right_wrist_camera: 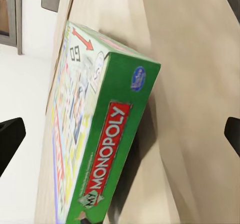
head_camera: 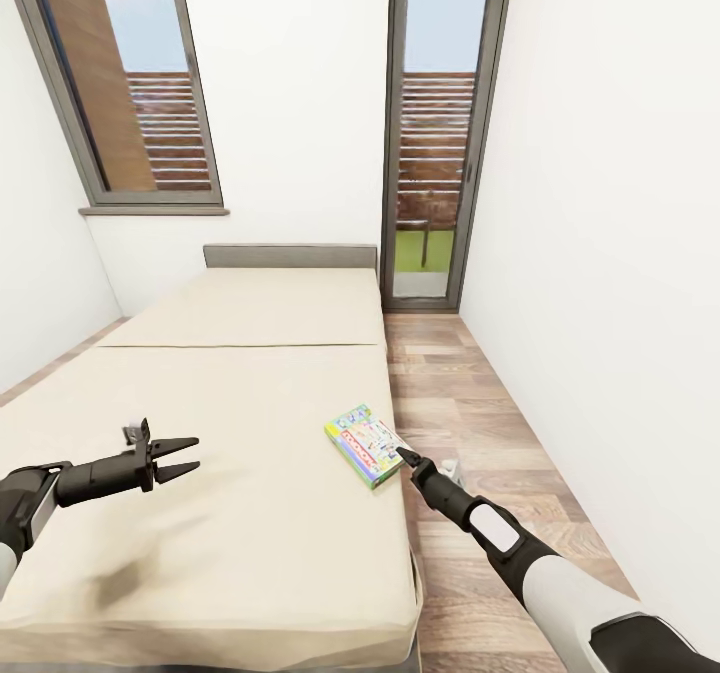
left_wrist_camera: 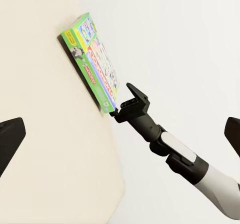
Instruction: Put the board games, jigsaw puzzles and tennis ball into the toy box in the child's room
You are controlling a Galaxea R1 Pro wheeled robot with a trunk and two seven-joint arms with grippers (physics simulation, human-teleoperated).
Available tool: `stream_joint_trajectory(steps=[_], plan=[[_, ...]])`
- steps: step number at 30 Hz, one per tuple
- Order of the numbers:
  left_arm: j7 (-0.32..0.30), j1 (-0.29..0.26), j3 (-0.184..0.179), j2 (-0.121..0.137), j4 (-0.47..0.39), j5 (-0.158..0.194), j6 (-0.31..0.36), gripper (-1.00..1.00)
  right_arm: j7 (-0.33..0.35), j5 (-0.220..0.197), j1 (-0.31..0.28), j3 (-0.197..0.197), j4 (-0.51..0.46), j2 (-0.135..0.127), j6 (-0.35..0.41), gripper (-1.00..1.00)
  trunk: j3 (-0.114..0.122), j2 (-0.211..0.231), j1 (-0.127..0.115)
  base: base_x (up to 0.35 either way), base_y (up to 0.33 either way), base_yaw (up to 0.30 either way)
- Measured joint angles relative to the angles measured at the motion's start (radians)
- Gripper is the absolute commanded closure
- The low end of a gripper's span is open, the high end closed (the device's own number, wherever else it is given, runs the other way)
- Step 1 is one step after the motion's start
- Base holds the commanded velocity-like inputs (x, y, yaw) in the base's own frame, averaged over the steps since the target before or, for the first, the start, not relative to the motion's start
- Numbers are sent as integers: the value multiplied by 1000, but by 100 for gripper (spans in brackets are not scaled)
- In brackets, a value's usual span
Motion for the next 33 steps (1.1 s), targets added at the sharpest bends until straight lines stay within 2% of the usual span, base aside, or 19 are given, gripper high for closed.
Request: stream_joint_trajectory(steps=[33], plan=[[0, 0, 0, 0, 0, 1, 0, -100, 4, 0, 0, 0, 0, 2, 0, -100, 0, 0, 0, 20, 0, 0]])
